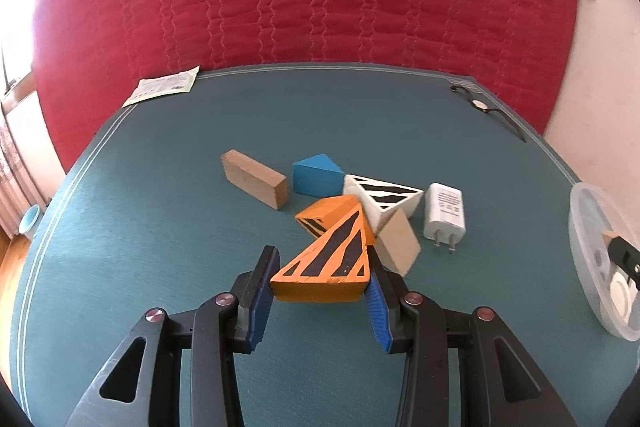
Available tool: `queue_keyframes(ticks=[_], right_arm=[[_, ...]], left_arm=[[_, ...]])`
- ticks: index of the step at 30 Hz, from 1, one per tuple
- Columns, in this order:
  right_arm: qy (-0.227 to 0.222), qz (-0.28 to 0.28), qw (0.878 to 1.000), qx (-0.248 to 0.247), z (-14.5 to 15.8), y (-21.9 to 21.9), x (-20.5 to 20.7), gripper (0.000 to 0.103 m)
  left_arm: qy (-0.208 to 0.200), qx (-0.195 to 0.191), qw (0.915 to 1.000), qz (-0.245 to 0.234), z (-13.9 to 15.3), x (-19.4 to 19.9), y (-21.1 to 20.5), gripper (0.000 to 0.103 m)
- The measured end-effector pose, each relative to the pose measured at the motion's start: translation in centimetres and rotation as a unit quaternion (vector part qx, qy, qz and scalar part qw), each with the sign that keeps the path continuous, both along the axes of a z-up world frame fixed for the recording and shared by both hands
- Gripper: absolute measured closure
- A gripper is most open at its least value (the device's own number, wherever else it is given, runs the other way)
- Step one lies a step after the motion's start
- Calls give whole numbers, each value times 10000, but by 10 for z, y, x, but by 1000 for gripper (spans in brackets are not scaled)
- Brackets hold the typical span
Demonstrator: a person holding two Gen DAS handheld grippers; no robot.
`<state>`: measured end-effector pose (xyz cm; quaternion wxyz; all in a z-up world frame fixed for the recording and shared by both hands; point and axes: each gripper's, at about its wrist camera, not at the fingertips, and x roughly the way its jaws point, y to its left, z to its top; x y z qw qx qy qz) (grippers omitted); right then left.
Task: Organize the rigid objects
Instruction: 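Carry the wooden cube to the bowl and release it with the right gripper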
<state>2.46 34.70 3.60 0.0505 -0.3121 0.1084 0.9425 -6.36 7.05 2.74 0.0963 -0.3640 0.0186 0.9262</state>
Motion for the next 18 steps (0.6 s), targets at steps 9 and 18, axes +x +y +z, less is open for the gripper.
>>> queue_keyframes(ticks=[9,18], right_arm=[[-63,-608,9981,40,-7,31,2,69],[-144,-836,9964,-48,-16,47,6,68]], left_arm=[[-90,151,9998,-92,1,1,2,59],[-51,151,9998,-134,3,7,9,59]])
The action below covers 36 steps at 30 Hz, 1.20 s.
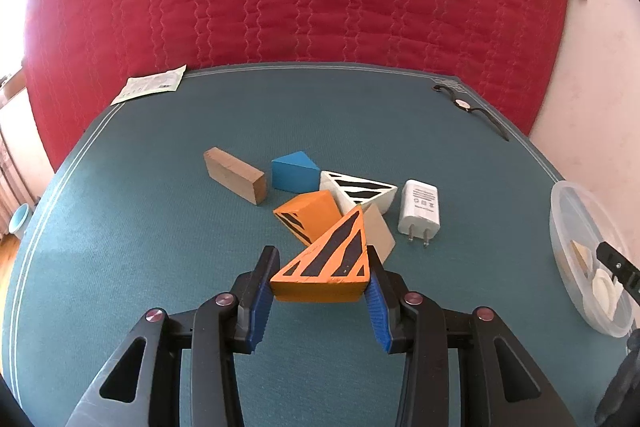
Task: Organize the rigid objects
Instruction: 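Carry the wooden cube to the bowl and release it with the right gripper, then carry the orange striped triangle into the bowl and open the left gripper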
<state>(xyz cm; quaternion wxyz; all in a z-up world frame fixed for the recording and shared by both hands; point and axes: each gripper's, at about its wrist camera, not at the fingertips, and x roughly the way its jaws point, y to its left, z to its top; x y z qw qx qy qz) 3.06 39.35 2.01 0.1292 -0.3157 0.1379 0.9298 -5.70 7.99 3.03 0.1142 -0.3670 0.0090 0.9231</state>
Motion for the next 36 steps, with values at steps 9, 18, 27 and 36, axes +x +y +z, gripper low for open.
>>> queue_keyframes(ticks=[9,18,27,36], right_arm=[[-24,23,10000,-45,-3,4,9,68],[-18,30,10000,-15,-1,12,15,68],[-23,-34,10000,-3,0,30,22,68],[73,-18,10000,53,4,41,21,67]], left_arm=[[-11,-39,9998,-186,1,11,20,59],[-149,49,9984,-549,5,22,52,59],[-130,-20,9948,-1013,11,36,92,59],[-93,-52,9875,-1574,15,50,138,59]])
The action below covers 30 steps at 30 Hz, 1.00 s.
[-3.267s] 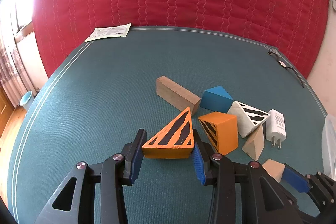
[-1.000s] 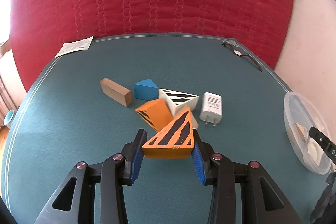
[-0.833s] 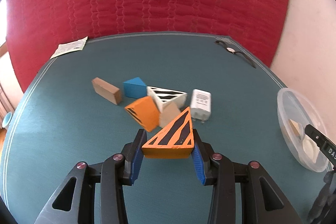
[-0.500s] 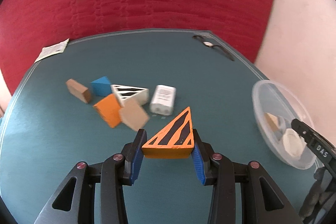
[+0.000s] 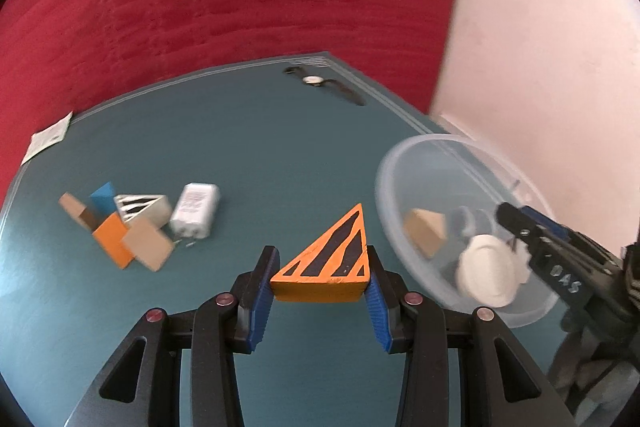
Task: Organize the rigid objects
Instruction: 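Carry the orange striped triangle into the bowl and open the left gripper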
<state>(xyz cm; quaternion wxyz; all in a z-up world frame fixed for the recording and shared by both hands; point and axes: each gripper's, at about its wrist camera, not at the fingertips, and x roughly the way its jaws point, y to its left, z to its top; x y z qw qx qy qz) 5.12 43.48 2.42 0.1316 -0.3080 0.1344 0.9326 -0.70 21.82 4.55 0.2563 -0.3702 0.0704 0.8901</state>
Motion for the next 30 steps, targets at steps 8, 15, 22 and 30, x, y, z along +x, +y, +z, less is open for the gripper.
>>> queue_keyframes(ticks=[8,15,22,30], right_arm=[[47,44,9997,244,6,11,0,67],[105,-70,9998,129,2,24,1,67],[138,-133,9998,15,-3,30,6,67],[140,-182,9997,-34,-6,34,7,67]], left_arm=[[-43,71,9992,-397,6,7,32,59],[-141,225,9976,-632,7,6,57,59],[-113,522,9979,-367,7,1,55,8],[-115,280,9994,-150,-4,-2,52,8]])
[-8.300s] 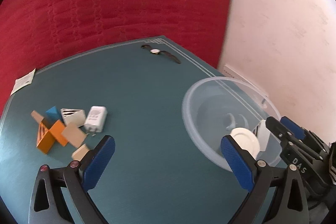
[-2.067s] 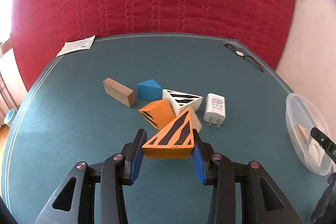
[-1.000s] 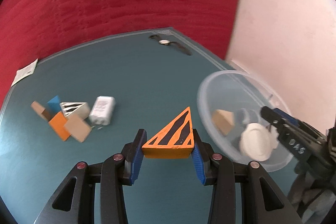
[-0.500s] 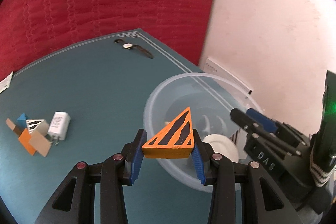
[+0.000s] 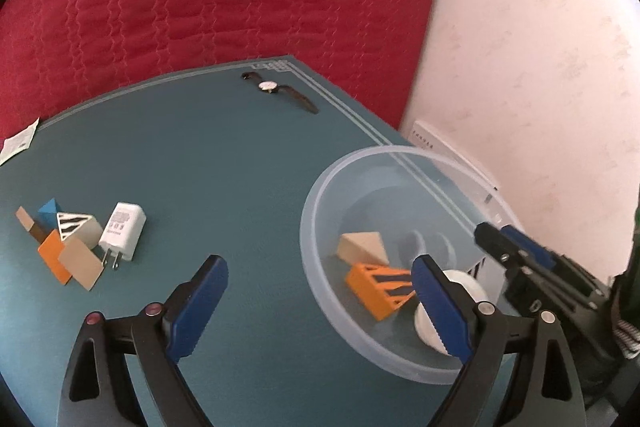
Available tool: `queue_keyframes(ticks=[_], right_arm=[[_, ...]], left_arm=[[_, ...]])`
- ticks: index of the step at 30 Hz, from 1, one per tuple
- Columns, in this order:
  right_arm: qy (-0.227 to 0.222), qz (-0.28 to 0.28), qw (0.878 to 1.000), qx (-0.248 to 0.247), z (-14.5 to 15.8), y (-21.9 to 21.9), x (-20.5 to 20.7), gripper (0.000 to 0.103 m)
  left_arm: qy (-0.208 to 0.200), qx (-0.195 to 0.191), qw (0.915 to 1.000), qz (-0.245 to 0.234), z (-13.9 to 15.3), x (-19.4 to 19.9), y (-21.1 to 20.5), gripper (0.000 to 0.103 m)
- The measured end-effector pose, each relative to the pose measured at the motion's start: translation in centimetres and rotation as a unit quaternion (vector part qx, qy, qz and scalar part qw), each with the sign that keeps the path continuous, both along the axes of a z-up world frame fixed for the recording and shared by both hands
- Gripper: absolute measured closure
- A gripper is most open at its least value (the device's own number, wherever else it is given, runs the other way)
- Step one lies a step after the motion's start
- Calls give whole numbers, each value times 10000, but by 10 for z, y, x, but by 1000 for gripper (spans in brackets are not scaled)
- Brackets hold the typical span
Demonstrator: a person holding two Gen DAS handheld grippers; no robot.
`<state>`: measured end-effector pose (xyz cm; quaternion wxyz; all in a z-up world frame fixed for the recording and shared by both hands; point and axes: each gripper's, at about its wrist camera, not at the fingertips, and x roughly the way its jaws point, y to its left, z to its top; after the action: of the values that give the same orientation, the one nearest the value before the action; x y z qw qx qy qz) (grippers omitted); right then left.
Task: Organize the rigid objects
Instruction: 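Carry the orange striped triangle into the bowl and open the left gripper, then move both grippers away from the bowl back to the block pile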
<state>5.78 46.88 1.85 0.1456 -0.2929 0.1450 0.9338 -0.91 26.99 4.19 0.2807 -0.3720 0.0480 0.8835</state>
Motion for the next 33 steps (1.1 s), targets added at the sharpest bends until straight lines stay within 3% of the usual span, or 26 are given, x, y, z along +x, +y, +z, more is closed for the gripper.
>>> queue_keyframes(ticks=[13,19,33], right_arm=[[-1,101,9999,34,3,-10,3,67],[147,183,9988,441,12,-28,7,67],[246,628,9963,531,16,-66,3,66]], left_arm=[[95,-202,9993,286,-10,-5,-14,6],[126,-298,9985,430,-12,-8,-25,6],[17,-170,9932,1151,-12,-32,-75,6]])
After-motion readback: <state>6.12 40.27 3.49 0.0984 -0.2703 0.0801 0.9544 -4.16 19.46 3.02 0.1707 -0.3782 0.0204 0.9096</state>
